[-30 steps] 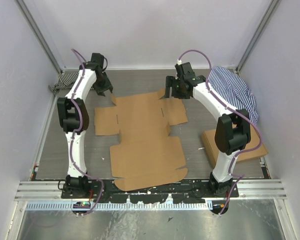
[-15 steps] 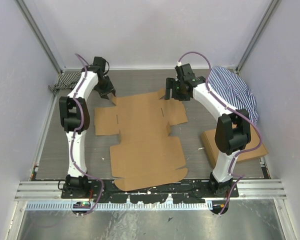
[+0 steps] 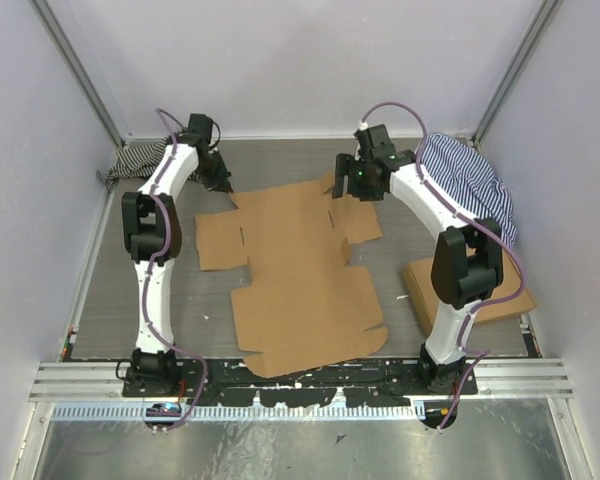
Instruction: Fold the paper box
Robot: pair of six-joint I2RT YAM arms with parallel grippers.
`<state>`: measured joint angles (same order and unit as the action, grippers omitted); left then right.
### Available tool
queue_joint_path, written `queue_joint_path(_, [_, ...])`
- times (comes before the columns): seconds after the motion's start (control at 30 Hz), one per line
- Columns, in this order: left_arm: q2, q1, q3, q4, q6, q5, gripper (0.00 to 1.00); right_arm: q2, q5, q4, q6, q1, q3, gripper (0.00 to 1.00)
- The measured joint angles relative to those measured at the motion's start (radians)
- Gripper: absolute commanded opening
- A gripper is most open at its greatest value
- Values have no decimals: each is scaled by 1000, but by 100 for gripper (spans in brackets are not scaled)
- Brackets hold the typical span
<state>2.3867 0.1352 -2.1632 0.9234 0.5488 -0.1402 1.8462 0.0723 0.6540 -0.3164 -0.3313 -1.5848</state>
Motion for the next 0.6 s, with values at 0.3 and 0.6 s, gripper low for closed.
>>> queue_joint_path(0.3, [-283, 2, 333, -214, -55, -109, 0, 8, 83, -31, 35, 84, -68, 77])
queue_joint_path(0.6, [-597, 37, 509, -409, -169, -172, 0, 19, 147, -164, 190, 89, -74, 77])
